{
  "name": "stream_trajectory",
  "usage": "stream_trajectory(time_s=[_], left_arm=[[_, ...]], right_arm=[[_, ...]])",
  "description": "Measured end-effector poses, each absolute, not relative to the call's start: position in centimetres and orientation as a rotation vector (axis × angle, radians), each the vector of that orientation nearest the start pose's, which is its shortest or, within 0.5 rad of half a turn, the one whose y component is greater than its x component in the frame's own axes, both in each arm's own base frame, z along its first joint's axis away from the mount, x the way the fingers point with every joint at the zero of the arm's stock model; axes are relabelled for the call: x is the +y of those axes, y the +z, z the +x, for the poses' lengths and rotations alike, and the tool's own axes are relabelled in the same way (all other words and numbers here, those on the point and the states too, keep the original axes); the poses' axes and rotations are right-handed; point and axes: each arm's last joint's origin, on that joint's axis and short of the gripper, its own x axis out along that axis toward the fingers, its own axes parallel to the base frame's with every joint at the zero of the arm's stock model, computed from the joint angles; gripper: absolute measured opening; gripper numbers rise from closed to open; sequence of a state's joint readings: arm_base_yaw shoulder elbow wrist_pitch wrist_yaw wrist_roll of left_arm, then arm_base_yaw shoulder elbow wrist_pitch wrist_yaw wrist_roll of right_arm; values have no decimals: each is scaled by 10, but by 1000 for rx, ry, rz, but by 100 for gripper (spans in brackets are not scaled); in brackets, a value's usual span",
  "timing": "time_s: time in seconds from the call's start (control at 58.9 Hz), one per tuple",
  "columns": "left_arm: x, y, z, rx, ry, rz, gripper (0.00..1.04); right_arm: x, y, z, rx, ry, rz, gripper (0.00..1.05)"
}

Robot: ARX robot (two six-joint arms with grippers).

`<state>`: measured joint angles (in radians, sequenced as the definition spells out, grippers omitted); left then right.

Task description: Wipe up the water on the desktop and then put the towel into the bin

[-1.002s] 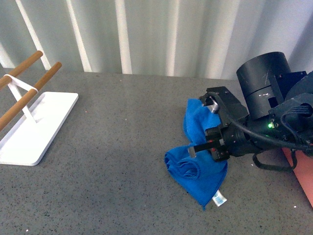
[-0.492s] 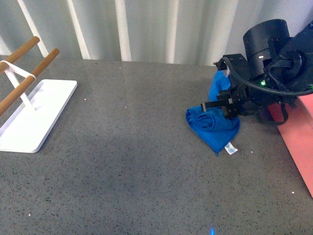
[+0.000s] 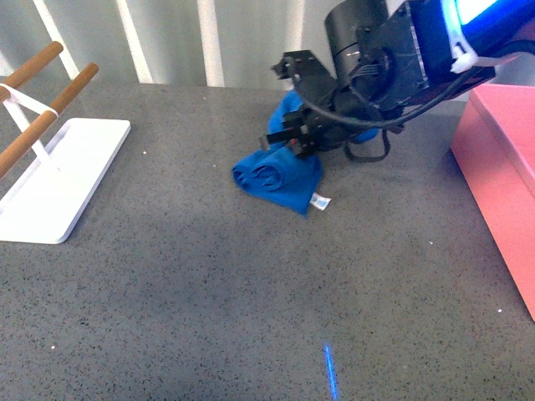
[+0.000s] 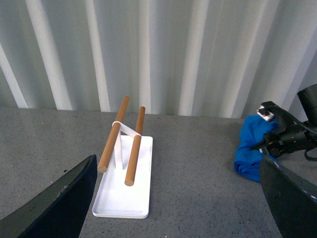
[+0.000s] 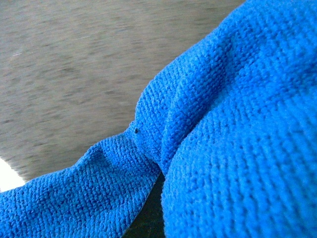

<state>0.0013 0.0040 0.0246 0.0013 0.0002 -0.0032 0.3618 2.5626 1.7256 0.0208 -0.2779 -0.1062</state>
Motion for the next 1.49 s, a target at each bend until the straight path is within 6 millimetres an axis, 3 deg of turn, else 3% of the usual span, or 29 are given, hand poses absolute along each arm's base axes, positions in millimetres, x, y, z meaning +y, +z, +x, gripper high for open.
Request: stream_trajectory(time_s=[0.136, 0.272, 0.441, 0.611, 0.696, 0.798, 0.968, 1.172, 1.324, 1.494], left_arm=[[0, 172, 96, -22, 1, -4, 98], [0, 172, 96, -22, 1, -3, 98], [0, 172, 96, -22, 1, -3, 98], [0, 172, 96, -22, 1, -4, 98], [0, 172, 96, -22, 1, -4, 98], [0, 172, 96, -22, 1, -3, 98], [0, 172, 96, -22, 1, -3, 98], [0, 172, 96, -21, 1, -3, 98], [0, 172, 96, -21, 1, -4, 98], [0, 172, 96, -21, 1, -4, 98]], right_arm=[[213, 36, 449, 829, 814, -144, 5], [209, 42, 412, 883, 931, -215, 5], [170, 52, 368, 975, 990, -346, 5], [121, 60, 347, 1014, 992, -487, 5], [96, 66, 349, 1016, 971, -524, 5], [80, 72, 352, 1006, 941, -539, 5], [63, 75, 358, 997, 879, -567, 5], [47, 88, 380, 937, 729, -647, 5], [40, 105, 398, 871, 636, -684, 5], [31, 142, 414, 740, 511, -748, 5]])
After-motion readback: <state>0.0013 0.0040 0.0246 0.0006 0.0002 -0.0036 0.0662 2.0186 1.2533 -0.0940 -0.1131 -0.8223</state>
